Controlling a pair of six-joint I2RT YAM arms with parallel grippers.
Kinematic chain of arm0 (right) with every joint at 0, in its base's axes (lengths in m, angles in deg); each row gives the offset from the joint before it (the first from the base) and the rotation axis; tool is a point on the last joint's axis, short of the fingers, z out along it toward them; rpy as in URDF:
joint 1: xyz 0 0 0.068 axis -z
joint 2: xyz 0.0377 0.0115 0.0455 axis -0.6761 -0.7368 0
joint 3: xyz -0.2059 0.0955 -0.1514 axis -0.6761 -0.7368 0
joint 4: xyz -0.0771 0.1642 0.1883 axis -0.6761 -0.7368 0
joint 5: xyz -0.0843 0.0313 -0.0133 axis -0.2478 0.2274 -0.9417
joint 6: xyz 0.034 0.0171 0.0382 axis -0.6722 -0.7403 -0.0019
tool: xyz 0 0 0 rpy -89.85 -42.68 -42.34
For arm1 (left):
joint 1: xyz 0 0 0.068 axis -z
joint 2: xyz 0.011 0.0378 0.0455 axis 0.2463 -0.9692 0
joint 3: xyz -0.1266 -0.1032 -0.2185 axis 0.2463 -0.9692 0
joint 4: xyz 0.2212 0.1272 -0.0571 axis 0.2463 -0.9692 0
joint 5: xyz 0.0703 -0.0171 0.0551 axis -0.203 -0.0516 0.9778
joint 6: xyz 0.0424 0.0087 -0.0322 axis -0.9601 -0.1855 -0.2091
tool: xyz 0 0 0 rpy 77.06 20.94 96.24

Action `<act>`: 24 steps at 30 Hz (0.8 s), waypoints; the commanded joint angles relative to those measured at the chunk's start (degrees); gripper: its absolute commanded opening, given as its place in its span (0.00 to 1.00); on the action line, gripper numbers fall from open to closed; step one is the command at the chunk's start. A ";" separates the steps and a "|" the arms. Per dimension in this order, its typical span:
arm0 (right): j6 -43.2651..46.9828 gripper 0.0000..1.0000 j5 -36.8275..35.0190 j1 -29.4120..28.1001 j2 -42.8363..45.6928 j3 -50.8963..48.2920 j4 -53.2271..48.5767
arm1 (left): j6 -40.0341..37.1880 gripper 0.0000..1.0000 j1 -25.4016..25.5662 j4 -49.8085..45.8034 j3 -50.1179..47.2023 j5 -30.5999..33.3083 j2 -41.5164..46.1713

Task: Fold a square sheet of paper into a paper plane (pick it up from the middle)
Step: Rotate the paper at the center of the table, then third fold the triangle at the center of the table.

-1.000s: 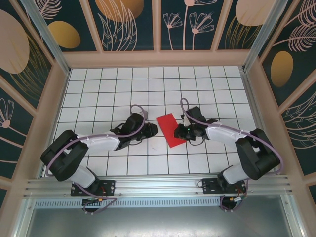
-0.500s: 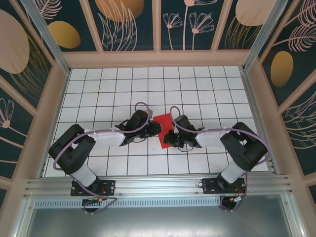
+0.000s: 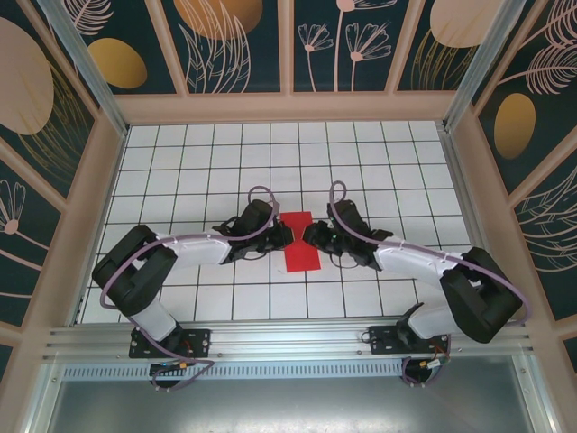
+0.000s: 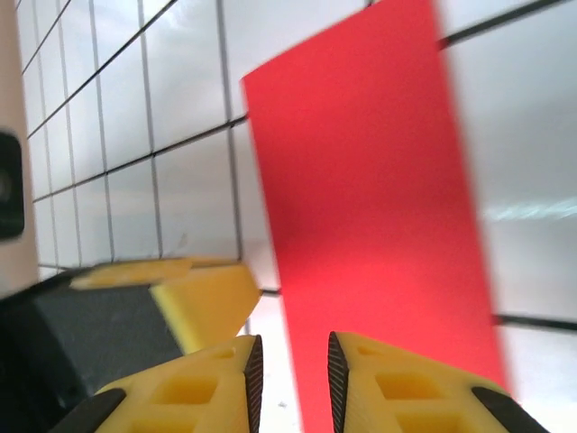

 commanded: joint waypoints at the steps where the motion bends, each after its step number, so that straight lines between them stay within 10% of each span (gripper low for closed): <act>1: 8.54 0.30 4.99 3.96 -0.77 -0.42 -5.72 | -1.97 0.10 0.11 -2.71 1.34 0.13 -1.69; 24: 13.13 0.34 16.33 7.10 -10.47 0.04 0.07 | -6.02 0.04 0.11 -6.65 1.34 2.41 -5.93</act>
